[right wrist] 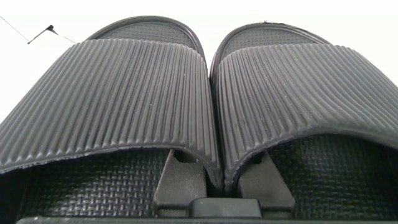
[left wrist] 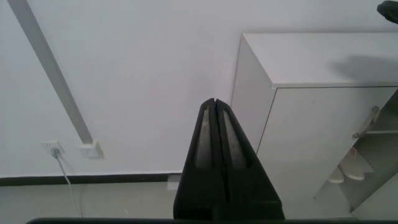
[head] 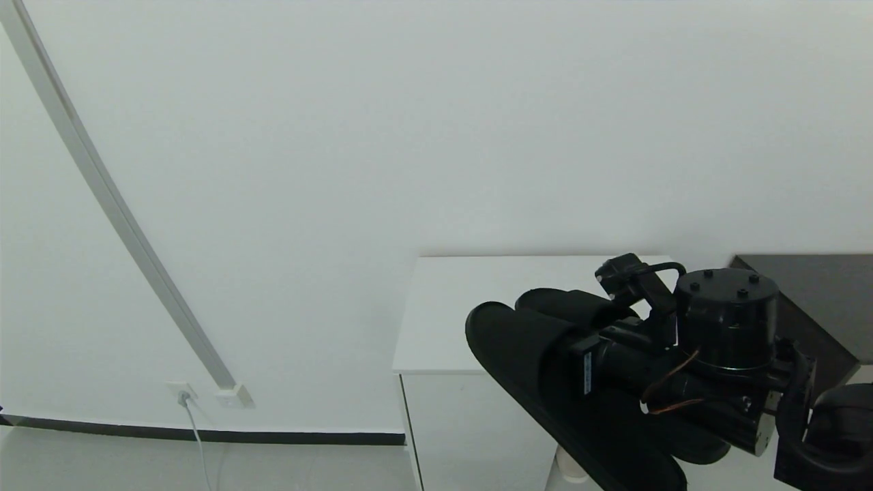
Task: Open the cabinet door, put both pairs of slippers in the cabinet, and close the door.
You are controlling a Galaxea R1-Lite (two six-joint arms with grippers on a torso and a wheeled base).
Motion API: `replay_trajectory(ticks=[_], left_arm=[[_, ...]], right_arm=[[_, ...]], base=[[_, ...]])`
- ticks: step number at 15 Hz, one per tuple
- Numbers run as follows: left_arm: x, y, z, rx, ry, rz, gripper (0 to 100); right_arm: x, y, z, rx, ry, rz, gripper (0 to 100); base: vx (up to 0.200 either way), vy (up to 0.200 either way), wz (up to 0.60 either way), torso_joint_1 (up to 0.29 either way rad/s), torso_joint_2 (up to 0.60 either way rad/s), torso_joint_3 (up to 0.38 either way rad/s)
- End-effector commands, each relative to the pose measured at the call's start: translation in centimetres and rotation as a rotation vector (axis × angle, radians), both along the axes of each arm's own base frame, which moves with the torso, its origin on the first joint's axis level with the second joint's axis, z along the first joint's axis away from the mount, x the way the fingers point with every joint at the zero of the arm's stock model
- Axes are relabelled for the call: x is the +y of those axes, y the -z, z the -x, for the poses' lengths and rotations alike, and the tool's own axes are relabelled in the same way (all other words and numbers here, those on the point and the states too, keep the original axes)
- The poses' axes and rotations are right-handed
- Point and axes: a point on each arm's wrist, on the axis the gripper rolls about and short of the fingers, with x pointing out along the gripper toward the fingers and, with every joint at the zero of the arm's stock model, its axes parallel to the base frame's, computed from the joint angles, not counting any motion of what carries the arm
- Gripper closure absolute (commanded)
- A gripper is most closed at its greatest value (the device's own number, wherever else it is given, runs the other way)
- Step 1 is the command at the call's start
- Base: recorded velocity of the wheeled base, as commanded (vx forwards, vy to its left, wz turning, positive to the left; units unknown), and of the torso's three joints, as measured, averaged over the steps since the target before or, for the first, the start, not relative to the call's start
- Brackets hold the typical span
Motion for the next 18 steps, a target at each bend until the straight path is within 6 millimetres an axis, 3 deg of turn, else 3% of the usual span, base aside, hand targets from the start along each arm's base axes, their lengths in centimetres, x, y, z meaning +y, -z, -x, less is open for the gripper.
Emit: replay_trajectory(ticks=[1,7,18], left_arm=[[0.00,0.00,-0.01,0.001,0.000,0.002,100],[0.00,0.00,-0.01,0.001,0.000,0.002,100],[0.00,0.00,-0.01,0.001,0.000,0.002,100]], right_arm=[[0.18,0.18,0.22,0.004,-0.011,0.006,100],[0.14,0.27,0.92,0.007,-0.025,0.012,100],[0.02,0.29,1.09,0.007,-0.022,0.014,100]], base=[[-0.200,0.000,0.00,0.002,0.00,-0.002],[-0.200,0.000,0.00,-0.002,0.00,0.003],[0.000,0.000,0.00,0.000,0.00,0.000]])
